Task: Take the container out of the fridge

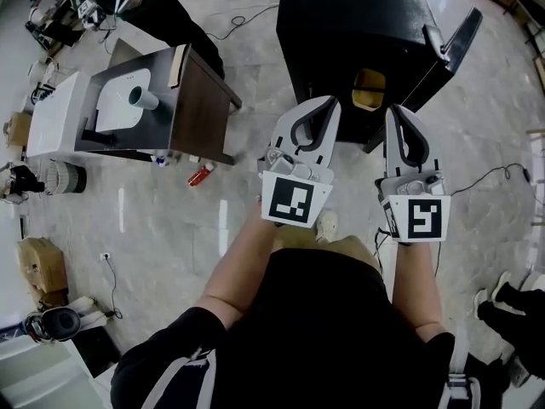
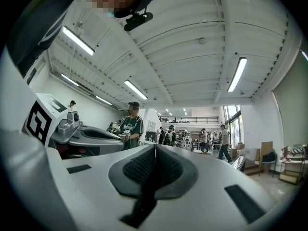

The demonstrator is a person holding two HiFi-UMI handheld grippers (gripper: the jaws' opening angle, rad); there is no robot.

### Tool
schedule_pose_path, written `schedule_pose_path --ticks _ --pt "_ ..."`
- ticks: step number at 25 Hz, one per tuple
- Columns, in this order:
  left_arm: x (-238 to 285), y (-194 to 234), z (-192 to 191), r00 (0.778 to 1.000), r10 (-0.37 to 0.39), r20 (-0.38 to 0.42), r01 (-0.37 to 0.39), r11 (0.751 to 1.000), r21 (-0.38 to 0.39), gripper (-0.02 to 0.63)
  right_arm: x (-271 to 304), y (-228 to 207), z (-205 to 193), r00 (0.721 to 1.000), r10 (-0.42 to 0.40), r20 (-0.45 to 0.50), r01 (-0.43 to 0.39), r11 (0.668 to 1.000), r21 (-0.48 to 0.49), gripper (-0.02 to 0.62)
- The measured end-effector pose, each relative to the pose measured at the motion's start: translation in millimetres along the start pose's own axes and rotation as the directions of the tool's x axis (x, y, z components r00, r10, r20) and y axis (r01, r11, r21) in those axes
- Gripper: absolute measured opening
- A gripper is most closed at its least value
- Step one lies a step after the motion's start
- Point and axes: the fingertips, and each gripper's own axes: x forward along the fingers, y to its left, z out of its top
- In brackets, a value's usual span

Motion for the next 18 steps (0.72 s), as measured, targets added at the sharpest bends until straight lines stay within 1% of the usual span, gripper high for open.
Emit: schedule_pose_path --ticks 6,9,12,15,18 --pt "9 25 -36 0.999 -0.039 -0.012 0.038 0.998 -0.05 0.025 37 13 -26 0.997 -0.008 -0.083 0.006 1.0 -0.021 0.038" --pt "15 34 -51 0.998 -0.065 -0.016 0.064 0.996 -0.066 0.025 57 20 -35 0.991 -0.045 -0.123 0.04 0.998 -0.045 0.038" --pt "19 46 -59 0.997 -0.073 -0.012 0.072 0.994 -0.078 0.025 74 30 -49 0.986 -0.03 -0.166 0.014 0.996 -0.093 0.038" --pt "22 58 -64 0.997 -0.078 -0.002 0.077 0.993 -0.093 0.025 83 37 -74 0.967 -0.014 -0.253 -0.025 0.988 -0.152 0.038" --pt "26 63 -73 0.996 -0.094 0.003 0.094 0.99 -0.106 0.025 87 36 -108 0.926 -0.024 -0.378 -0.055 0.979 -0.197 0.04"
